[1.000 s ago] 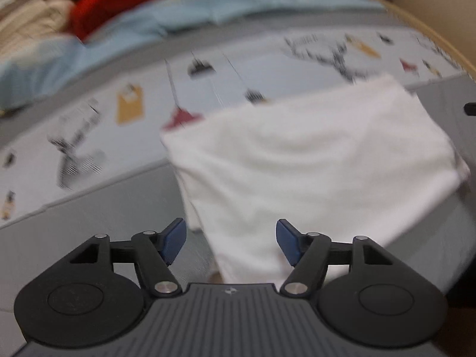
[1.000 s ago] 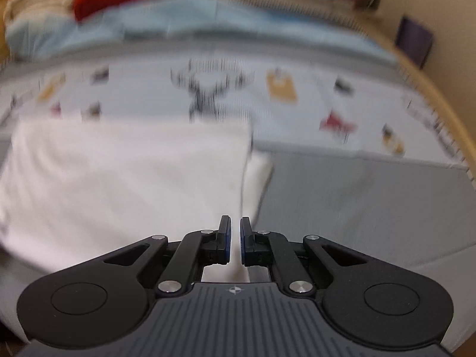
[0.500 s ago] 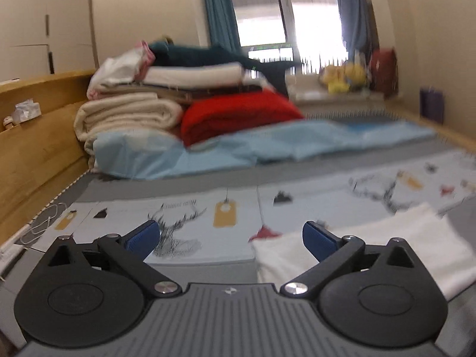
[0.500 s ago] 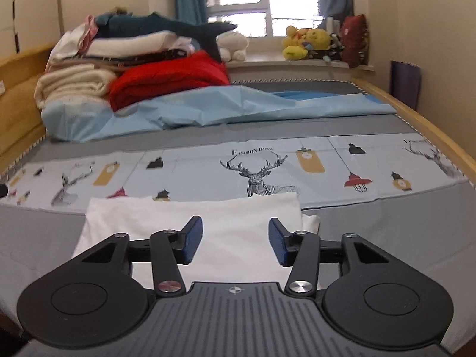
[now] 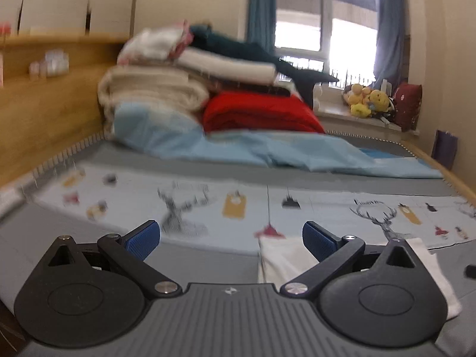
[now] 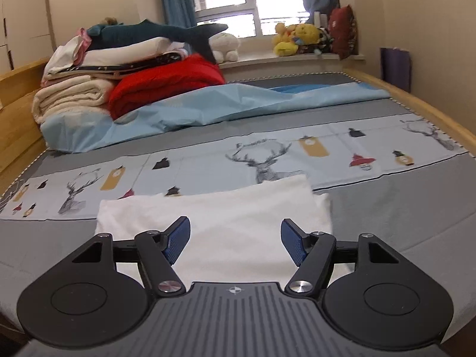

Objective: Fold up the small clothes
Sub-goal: 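Move both tools open above the folded shirt bundle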

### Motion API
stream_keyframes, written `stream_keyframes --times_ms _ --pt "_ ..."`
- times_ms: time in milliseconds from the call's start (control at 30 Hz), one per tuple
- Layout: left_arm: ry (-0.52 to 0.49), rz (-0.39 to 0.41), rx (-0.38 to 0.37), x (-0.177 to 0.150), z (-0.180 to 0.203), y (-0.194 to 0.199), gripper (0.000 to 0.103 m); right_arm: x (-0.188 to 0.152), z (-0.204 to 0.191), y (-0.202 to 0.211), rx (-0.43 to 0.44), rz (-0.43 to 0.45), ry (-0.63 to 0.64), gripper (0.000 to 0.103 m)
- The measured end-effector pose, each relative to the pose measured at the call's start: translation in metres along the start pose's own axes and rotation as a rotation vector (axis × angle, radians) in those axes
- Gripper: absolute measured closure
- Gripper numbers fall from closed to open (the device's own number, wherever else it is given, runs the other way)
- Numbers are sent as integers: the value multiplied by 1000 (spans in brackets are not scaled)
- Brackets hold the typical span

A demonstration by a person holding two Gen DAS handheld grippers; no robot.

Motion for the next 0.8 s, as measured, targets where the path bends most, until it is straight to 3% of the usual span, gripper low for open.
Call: stream_keyframes --times_ms 100,200,267,333,433,500,667,733,800 --pt "39 -119 15 -13 -15 -28 2 0 -20 -8 32 -20 44 33" --pt "7 -117 11 -13 -20 -45 2 0 -47 -18 74 -40 114 39" --pt "26 -160 18 -13 -27 -55 5 -1 -70 -26 107 -55 169 48" --pt "87 -188 12 -10 -37 -63 11 -2 -93 -35 152 -70 219 74" --pt "135 -217 22 -7 -46 -73 26 -7 -136 -47 233 -83 309 84" --pt "142 -235 35 -6 -49 -79 33 -9 -163 -51 274 -85 367 84" --pt "155 -300 50 -7 -59 -94 33 -24 -223 -70 367 -131 482 83" --pt "167 -315 62 -7 -65 -99 33 -32 -242 -81 376 -163 533 69" --pt "181 -329 68 -7 -69 -102 33 -39 -257 -90 381 -171 575 62"
Point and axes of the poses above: each gripper's, at about its wrist camera, not at the fingertips, and y roughly against the way its jaws point, z to its right, x to its top, the point moved 3 cm from there along -y, roughly the way its jaws point, and after that the axes turned 13 degrees about y, right-handed, at the moved point
